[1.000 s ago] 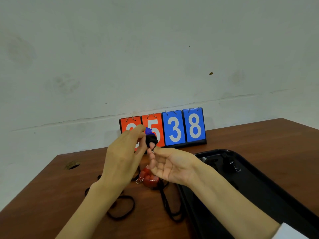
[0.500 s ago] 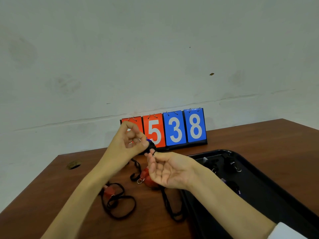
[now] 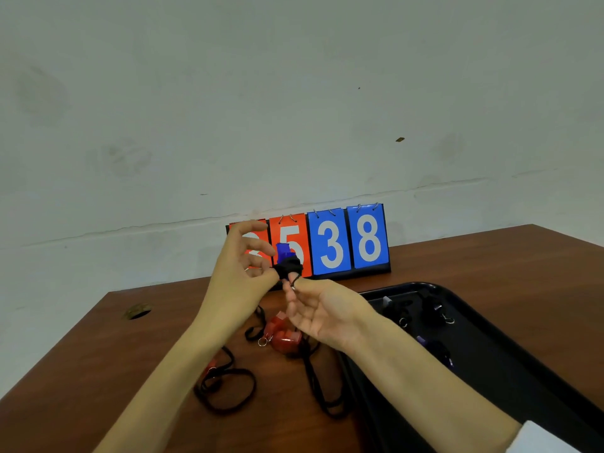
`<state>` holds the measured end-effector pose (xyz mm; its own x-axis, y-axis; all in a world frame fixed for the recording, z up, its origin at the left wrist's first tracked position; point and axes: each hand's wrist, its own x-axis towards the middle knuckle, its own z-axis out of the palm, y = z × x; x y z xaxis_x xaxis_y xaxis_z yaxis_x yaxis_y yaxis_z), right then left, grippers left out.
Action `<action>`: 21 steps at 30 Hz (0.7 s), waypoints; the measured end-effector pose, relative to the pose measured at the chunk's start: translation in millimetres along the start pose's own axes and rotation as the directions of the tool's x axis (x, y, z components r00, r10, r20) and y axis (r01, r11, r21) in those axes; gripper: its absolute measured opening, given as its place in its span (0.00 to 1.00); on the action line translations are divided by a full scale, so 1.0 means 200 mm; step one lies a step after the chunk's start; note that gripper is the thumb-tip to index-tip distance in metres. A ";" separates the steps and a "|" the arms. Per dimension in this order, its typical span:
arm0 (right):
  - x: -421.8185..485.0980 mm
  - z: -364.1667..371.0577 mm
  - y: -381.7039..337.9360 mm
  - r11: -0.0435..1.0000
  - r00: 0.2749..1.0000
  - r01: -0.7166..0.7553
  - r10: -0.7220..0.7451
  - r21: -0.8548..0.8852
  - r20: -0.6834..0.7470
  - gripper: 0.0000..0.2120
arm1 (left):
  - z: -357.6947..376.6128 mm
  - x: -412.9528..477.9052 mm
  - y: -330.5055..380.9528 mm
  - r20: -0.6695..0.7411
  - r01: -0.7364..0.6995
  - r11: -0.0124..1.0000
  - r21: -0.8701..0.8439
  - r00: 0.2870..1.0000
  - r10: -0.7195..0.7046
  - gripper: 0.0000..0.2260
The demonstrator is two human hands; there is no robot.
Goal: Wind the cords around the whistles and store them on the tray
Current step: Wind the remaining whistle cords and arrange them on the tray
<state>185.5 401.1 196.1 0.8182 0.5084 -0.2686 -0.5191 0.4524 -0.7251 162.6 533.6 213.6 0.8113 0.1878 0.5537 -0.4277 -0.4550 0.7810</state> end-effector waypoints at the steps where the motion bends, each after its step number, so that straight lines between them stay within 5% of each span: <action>1: 0.01 0.00 0.02 0.991 0.995 0.090 -0.095 -0.103 -0.038 0.03 | 0.01 -0.01 0.00 -0.010 -0.009 1.000 0.024 1.000 0.009 0.27; 4: 0.03 0.00 0.06 0.843 0.915 0.324 -0.395 -0.430 -0.084 0.03 | 0.05 -0.03 -0.01 -0.004 -0.026 0.994 0.102 1.000 0.027 0.28; 6: 0.02 0.00 0.07 0.776 0.883 0.367 -0.463 -0.512 -0.069 0.03 | 0.04 -0.03 0.00 -0.010 -0.021 0.993 0.118 1.000 0.023 0.26; 10: -0.02 0.01 0.01 0.698 0.878 0.385 -0.480 -0.604 0.006 0.03 | 0.02 -0.02 0.03 -0.047 0.041 0.998 -0.046 0.998 -0.043 0.20; 13: -0.10 -0.03 -0.01 0.642 0.860 0.416 -0.507 -0.644 0.051 0.02 | 0.05 -0.05 0.06 0.101 0.208 0.941 -0.266 0.977 -0.187 0.12; 17: -0.22 -0.18 0.01 0.592 0.855 0.394 -0.517 -0.703 0.044 0.07 | 0.15 -0.12 0.07 0.285 0.322 0.907 -0.269 0.927 -0.245 0.12; 21: -0.33 -0.32 -0.02 0.598 0.911 0.213 -0.407 -0.773 -0.063 0.11 | 0.25 -0.22 0.05 0.387 0.373 0.889 -0.267 0.886 -0.256 0.14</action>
<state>149.3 320.0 176.1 0.9724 0.2329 0.0101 0.0550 -0.1874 -0.9807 143.2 476.8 181.7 0.9823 -0.0540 0.1793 -0.1840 -0.1021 0.9776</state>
